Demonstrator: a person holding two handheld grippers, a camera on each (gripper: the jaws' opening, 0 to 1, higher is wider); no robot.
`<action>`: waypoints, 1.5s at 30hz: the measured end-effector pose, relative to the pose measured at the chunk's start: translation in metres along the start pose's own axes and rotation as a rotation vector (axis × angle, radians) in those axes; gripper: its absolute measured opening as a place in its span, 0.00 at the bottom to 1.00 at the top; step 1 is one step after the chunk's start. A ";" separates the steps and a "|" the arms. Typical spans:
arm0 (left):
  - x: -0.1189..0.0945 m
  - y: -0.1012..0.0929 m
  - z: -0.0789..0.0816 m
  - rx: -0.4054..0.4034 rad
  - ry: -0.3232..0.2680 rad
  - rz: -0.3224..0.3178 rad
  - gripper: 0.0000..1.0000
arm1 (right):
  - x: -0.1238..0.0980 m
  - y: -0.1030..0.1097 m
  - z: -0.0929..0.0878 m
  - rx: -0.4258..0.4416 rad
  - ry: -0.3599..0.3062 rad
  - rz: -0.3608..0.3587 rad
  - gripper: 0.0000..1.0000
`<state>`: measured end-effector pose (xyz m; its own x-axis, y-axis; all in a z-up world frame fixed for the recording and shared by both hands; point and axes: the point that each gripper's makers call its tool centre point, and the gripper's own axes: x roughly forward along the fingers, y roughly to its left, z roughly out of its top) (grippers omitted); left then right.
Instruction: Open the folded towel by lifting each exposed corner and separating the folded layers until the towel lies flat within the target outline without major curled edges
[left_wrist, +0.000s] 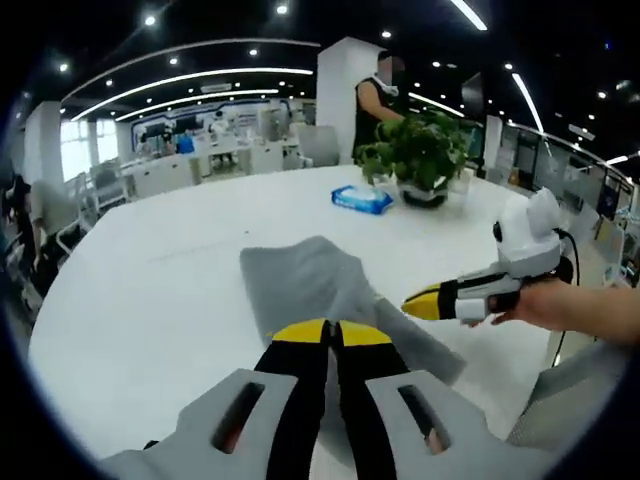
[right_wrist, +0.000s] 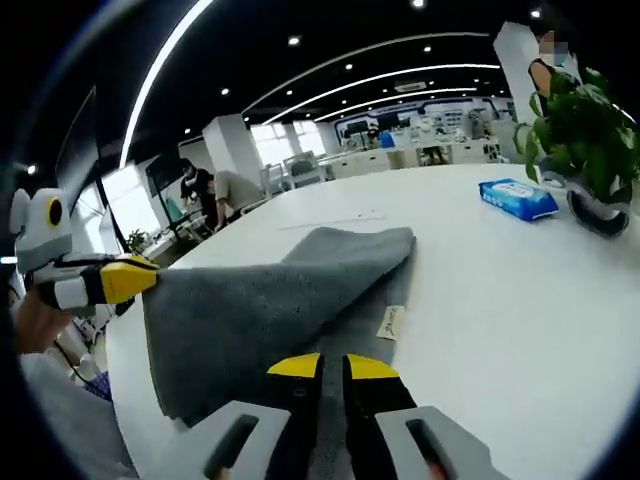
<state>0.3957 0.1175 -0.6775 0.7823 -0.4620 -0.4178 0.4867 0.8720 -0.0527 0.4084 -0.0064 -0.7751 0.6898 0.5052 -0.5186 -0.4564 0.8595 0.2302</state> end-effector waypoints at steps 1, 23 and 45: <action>-0.002 0.003 0.000 -0.004 -0.003 0.008 0.02 | 0.003 0.003 -0.005 -0.030 0.018 0.005 0.04; -0.045 0.082 -0.020 -0.097 -0.031 0.186 0.02 | 0.010 0.004 -0.031 -0.229 0.110 -0.057 0.00; -0.085 0.122 -0.071 -0.158 0.031 0.324 0.02 | 0.011 0.003 -0.031 -0.243 0.101 -0.057 0.00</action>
<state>0.3613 0.2749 -0.7129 0.8729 -0.1550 -0.4626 0.1478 0.9876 -0.0520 0.3971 -0.0005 -0.8054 0.6644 0.4357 -0.6073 -0.5482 0.8364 0.0004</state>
